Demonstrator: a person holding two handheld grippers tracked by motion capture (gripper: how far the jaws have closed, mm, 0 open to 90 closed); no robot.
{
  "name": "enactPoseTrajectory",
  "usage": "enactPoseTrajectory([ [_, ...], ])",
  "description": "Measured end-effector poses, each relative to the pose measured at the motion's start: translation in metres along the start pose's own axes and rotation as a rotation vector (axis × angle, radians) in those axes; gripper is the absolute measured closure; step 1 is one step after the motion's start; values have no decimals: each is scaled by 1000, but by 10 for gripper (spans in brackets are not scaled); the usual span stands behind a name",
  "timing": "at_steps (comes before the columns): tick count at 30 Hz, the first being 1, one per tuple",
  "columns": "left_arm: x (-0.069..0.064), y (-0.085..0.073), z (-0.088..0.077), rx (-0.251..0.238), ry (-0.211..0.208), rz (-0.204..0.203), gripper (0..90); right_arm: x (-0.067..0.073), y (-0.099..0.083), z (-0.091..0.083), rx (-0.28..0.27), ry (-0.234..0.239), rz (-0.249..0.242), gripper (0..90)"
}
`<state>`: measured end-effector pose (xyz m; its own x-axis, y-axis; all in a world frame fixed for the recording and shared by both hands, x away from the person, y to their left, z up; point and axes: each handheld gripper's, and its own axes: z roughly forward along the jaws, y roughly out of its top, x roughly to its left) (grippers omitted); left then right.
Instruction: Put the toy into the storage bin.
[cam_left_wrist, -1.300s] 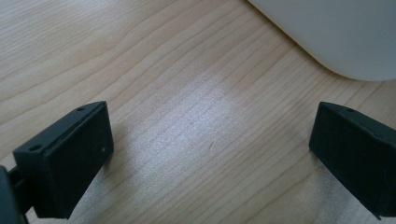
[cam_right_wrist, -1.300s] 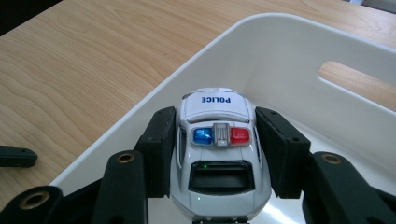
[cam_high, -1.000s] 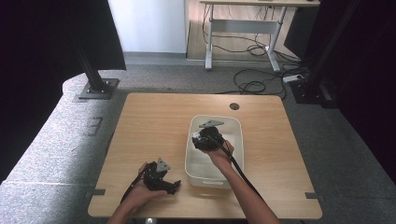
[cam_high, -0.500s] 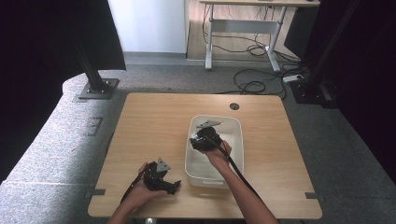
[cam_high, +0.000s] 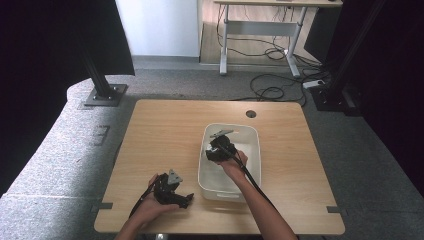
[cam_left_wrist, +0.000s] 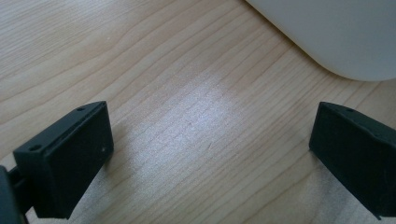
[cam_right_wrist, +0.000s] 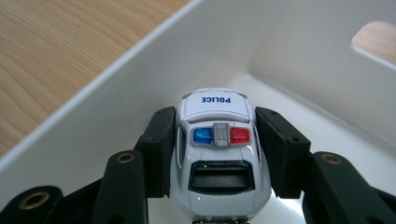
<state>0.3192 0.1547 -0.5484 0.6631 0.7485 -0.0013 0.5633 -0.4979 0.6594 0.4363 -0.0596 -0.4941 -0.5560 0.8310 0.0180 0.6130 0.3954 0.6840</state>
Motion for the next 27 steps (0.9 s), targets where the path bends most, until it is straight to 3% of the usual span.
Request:
enactPoseTrajectory([
  [5,0,0,0,0,-1,1,0,-2,-1,5,27,20,6,502],
  [11,0,0,0,0,-2,2,0,-4,-3,12,75,7,0,502],
  [27,0,0,1,1,-4,2,0,-7,-7,21,127,40,48,501],
])
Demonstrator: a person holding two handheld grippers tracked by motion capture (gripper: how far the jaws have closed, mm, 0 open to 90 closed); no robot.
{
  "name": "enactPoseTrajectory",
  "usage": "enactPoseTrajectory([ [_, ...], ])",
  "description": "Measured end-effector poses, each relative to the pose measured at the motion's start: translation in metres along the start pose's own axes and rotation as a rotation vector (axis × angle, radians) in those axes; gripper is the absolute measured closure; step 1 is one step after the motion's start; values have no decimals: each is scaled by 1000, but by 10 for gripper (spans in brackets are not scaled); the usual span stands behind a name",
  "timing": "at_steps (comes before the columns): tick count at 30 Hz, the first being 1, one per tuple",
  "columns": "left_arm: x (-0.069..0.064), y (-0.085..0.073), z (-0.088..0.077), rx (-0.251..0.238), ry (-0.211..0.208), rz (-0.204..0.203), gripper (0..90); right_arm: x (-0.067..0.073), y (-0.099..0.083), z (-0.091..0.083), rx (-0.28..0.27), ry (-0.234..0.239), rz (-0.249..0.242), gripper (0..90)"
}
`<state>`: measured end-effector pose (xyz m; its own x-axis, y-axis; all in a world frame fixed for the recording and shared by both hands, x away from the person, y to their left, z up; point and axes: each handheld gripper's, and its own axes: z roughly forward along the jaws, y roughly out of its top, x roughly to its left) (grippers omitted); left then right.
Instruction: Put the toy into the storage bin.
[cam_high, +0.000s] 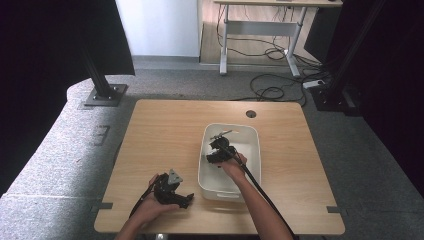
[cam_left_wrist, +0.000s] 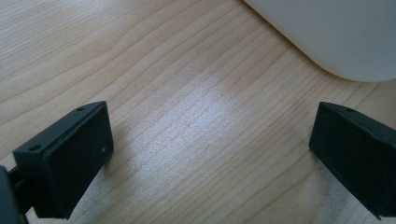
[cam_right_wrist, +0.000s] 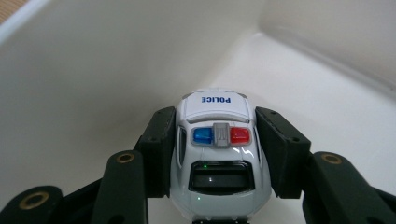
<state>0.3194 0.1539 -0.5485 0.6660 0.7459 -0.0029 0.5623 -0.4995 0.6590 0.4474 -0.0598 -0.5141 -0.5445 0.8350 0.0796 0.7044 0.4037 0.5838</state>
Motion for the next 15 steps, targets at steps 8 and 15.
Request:
enactPoseTrajectory([
  [8,0,0,0,0,1,1,0,0,-2,6,40,15,10,499],
  [15,0,0,0,0,1,1,0,0,-2,8,49,27,4,460],
])
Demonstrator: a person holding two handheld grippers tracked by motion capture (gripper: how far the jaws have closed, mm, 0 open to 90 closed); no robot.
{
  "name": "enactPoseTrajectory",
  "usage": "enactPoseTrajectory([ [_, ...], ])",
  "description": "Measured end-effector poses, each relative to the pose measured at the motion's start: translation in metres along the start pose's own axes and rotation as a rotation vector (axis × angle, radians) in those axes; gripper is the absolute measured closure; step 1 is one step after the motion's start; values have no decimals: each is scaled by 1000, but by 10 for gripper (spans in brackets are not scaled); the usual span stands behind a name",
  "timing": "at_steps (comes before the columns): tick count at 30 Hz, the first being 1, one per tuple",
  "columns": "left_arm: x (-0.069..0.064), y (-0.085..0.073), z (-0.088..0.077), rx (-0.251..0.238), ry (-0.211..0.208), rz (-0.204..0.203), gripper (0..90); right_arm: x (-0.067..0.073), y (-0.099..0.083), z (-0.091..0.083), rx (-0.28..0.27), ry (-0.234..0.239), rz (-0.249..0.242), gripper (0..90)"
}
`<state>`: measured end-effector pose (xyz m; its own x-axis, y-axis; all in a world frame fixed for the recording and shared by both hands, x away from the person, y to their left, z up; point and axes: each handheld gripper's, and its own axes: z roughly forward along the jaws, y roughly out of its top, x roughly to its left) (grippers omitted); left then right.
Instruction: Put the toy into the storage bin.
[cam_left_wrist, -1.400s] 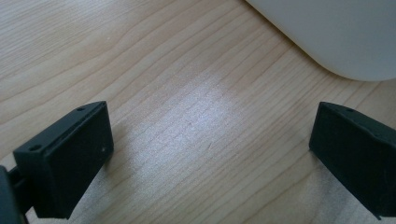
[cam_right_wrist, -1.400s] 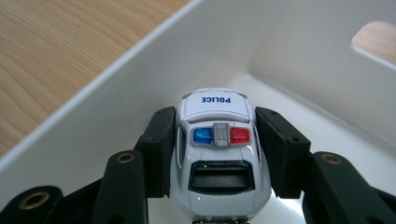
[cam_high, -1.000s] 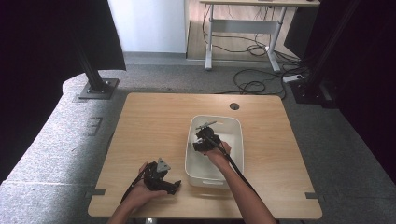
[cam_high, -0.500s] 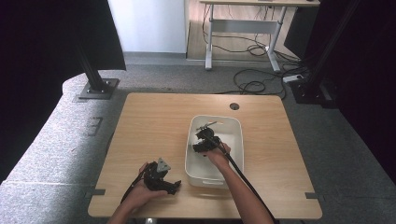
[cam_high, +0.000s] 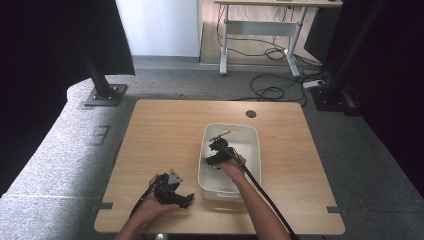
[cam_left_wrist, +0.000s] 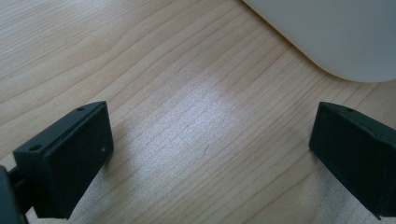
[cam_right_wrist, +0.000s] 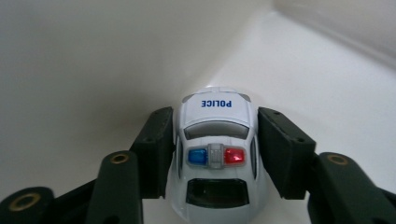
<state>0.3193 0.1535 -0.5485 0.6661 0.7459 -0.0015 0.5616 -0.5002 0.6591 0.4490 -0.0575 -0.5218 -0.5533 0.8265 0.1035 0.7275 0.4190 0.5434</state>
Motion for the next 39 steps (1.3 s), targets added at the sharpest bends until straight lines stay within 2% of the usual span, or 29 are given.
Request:
enactPoseTrajectory([
  [4,0,0,0,0,-1,-1,0,0,1,-3,-10,-6,-17,418],
  [9,0,0,0,2,-1,1,0,-2,1,-12,-36,-2,-13,379],
  [18,0,0,0,1,-1,-2,0,-6,-11,-21,-17,22,-31,374],
  [26,0,0,0,1,0,-2,0,0,-18,-20,30,40,-50,376],
  [27,0,0,0,1,0,-2,0,1,-18,-20,33,31,-62,377],
  [34,0,0,0,1,0,-1,0,2,-19,-24,35,60,-46,406],
  [39,0,0,0,0,0,-2,0,3,-20,-26,32,81,-57,412],
])
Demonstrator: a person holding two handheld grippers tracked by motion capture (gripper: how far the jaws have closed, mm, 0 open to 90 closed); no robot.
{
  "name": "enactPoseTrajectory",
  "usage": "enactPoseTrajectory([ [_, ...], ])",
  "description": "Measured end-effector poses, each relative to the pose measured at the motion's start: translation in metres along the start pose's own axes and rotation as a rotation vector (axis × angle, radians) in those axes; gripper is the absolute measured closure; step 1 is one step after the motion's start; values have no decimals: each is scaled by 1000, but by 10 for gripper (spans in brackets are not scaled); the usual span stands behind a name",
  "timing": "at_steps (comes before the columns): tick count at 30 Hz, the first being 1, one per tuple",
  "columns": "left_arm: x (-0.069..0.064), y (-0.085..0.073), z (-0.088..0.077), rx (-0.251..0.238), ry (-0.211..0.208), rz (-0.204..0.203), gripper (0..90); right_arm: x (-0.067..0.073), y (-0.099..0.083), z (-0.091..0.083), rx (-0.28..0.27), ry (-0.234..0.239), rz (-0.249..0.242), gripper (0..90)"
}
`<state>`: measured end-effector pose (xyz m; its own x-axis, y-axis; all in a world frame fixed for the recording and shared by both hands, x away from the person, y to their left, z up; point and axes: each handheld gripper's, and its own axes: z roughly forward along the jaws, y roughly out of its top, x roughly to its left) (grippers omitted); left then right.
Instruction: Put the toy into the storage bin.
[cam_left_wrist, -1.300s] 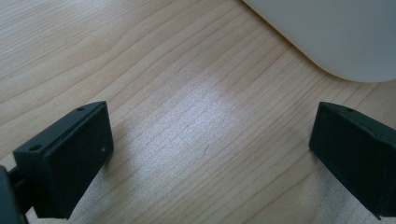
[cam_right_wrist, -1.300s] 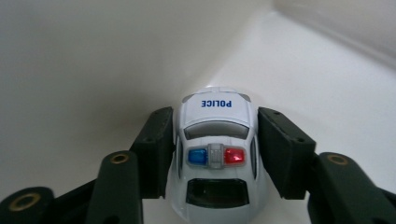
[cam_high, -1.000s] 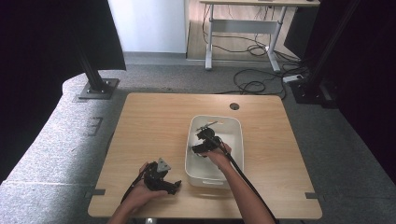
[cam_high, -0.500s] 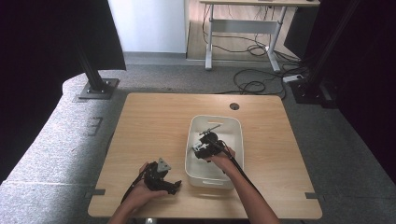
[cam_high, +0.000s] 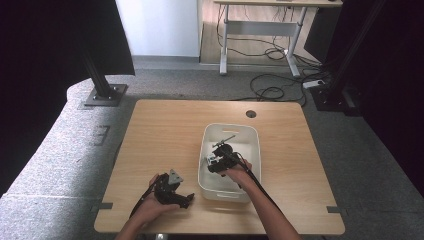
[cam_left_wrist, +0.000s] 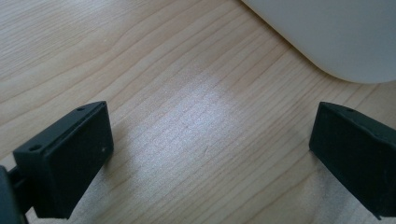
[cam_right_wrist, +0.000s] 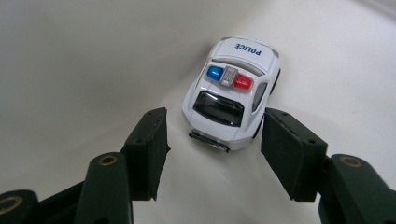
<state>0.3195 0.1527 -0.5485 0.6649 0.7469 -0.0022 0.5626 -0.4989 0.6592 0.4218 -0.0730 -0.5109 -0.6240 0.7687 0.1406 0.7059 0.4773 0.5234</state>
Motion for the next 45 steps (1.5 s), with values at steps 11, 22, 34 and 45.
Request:
enactPoseTrajectory([
  [11,0,0,0,0,0,-1,0,5,0,-2,19,3,-3,416],
  [22,0,0,0,-1,0,-1,0,6,0,6,82,-47,-24,486],
  [34,0,0,0,-1,0,-1,0,7,2,7,81,-29,-24,471],
  [45,0,0,0,0,1,0,0,-4,-2,-21,-42,-43,-21,402],
])
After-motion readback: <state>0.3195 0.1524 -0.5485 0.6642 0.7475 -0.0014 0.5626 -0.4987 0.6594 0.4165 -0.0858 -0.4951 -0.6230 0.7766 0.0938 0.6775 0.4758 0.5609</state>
